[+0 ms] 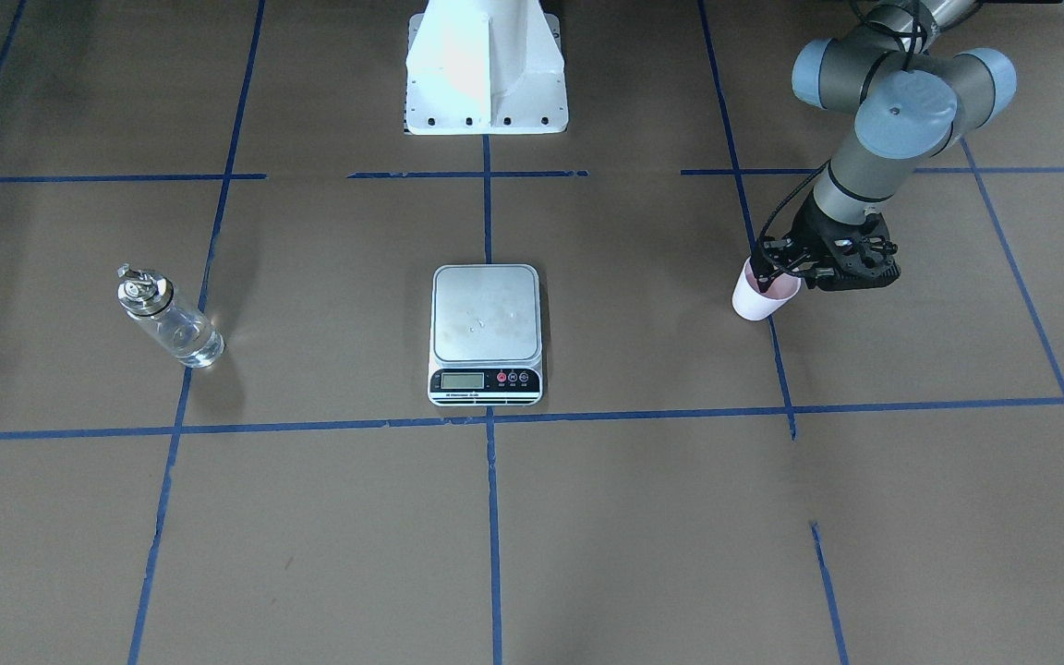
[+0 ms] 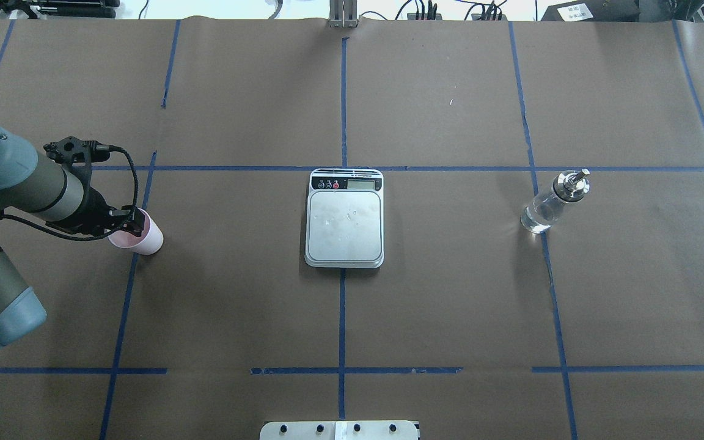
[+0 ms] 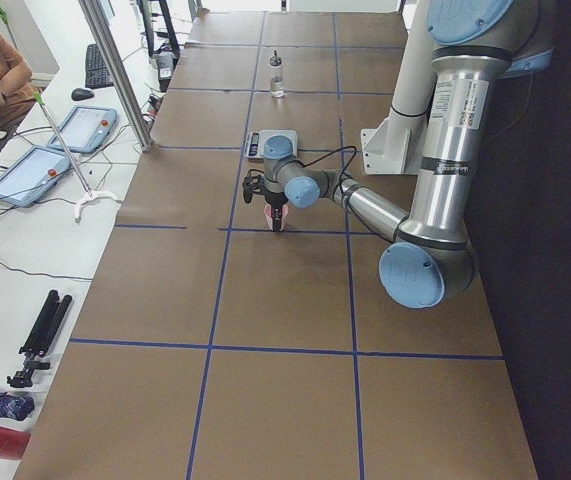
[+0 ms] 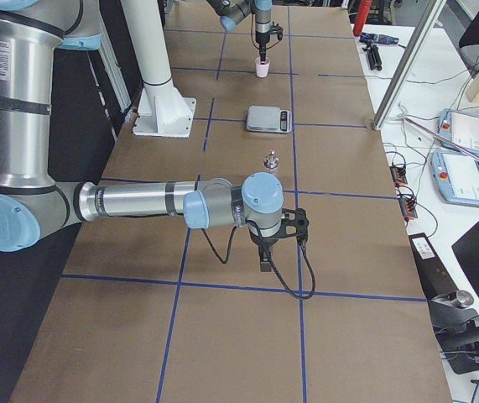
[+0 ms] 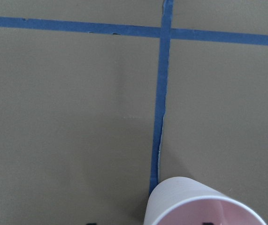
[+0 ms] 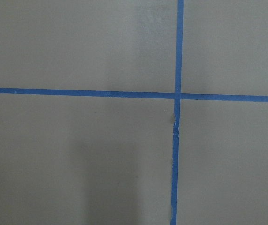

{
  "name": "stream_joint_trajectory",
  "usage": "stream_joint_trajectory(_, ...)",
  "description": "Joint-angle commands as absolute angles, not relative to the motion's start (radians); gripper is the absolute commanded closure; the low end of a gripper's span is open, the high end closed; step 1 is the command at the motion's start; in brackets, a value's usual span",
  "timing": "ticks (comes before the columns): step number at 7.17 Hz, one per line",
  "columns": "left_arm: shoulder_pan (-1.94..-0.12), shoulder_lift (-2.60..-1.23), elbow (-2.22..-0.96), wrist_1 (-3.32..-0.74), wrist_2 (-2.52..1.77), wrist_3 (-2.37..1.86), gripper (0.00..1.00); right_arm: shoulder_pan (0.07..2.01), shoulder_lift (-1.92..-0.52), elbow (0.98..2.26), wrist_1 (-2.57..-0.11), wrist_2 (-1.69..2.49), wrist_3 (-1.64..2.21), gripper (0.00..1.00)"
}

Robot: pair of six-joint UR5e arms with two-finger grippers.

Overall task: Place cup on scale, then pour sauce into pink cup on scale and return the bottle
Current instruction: 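Lift the pink cup with the left gripper and carry it over the scale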

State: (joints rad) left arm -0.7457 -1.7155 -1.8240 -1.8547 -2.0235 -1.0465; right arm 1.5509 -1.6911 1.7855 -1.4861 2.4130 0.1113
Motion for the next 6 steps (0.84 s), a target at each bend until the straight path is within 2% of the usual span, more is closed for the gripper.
stream_joint_trajectory(1, -0.749, -1.713, -1.832, -1.852, -2.029, -0.999, 0.65, 1.551, -1.69, 1.79, -1.485, 2.433, 0.114, 0.0)
stream_joint_trajectory(2, -0.75, -1.707, -1.835, -1.852, -2.031, -0.999, 0.81, 1.551, -1.69, 1.79, -1.485, 2.434, 0.114, 0.0)
stream_joint_trajectory(3, -0.75, -1.704, -1.838, -1.852, -2.031, -0.997, 0.91, 1.551, -1.69, 1.79, -1.485, 2.434, 0.114, 0.0)
stream_joint_trajectory(4, -0.75, -1.703, -1.838, -1.852, -2.029, -0.999, 0.91, 1.552, -1.69, 1.792, -1.485, 2.436, 0.114, 0.0)
stream_joint_trajectory(5, -0.75, -1.703, -1.838, -1.847, -2.031, -1.008, 1.0, 1.552, -1.692, 1.792, -1.485, 2.436, 0.114, 0.0)
stream_joint_trajectory(6, -0.75, -1.704, -1.845, -1.841, -2.046, -1.009, 1.0, 1.552, -1.69, 1.792, -1.485, 2.436, 0.114, 0.0)
